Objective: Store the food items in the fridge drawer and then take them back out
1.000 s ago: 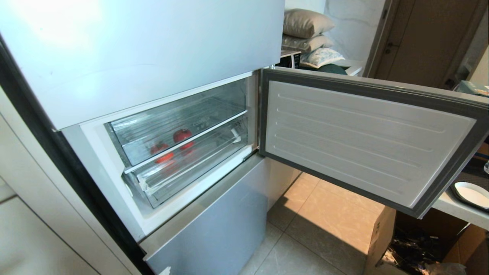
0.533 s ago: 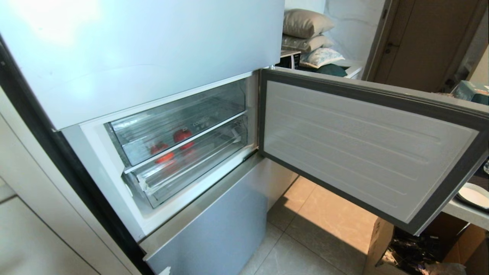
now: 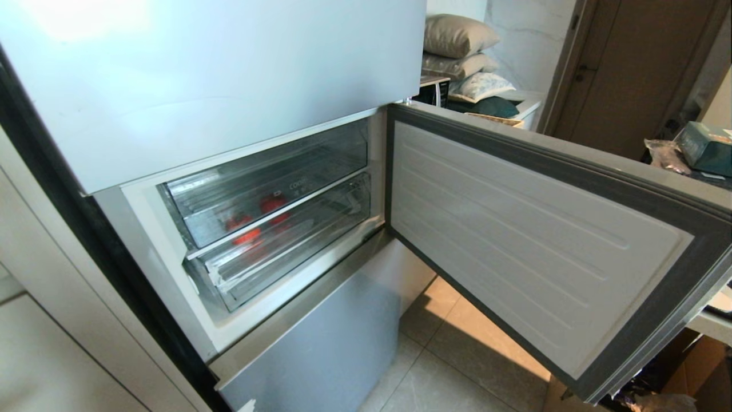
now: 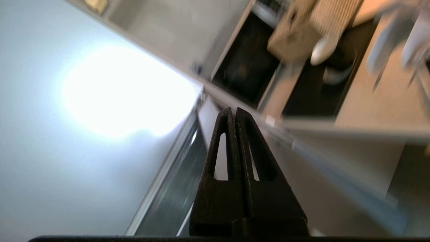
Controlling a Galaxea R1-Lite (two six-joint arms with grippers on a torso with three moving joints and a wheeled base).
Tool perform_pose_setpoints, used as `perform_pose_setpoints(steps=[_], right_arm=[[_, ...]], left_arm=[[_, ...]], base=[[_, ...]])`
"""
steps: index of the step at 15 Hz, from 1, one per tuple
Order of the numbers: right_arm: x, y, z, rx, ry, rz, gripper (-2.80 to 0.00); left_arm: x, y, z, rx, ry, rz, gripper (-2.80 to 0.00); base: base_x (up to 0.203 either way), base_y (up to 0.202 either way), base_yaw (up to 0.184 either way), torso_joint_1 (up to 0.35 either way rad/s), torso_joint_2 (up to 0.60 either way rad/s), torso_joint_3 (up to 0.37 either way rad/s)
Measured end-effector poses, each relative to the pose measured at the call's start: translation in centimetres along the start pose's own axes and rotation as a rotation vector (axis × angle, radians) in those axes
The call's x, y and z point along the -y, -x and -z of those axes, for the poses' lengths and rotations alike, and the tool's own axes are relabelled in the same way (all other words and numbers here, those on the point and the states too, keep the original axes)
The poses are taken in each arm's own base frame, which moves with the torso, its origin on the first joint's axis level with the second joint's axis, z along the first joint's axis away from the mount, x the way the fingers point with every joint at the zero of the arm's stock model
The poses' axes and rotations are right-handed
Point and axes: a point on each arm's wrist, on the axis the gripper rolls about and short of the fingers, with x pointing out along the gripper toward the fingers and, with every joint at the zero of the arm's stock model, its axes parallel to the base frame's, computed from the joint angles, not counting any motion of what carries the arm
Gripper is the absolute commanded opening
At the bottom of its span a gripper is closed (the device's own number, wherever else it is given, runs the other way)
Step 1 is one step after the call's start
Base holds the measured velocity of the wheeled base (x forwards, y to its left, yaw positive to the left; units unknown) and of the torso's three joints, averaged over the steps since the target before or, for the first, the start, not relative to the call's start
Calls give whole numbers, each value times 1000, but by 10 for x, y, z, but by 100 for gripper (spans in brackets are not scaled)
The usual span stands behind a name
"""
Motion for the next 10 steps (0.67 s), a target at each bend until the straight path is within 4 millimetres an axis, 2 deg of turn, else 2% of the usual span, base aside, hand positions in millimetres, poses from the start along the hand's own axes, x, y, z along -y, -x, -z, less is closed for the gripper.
perform_pose_setpoints(steps=[2, 3, 5, 6, 8, 10], right_arm=[[-23, 15, 1, 225, 118, 38, -280], [-23, 19, 2, 346, 174, 102, -280], [1, 18, 8, 529, 266, 300, -280], [14, 11, 14, 552, 295, 374, -280], [35, -13, 37, 436, 320, 409, -280], [48, -43, 71, 238, 322, 369, -280]], left_arm=[[0, 0, 0, 0, 0, 0, -280], [0, 0, 0, 0, 0, 0, -280], [0, 0, 0, 0, 0, 0, -280], [0, 0, 0, 0, 0, 0, -280], [0, 0, 0, 0, 0, 0, -280], [0, 0, 0, 0, 0, 0, -280]], base=[[0, 0, 0, 0, 0, 0], [0, 0, 0, 0, 0, 0], [0, 0, 0, 0, 0, 0], [0, 0, 0, 0, 0, 0], [0, 0, 0, 0, 0, 0], [0, 0, 0, 0, 0, 0]])
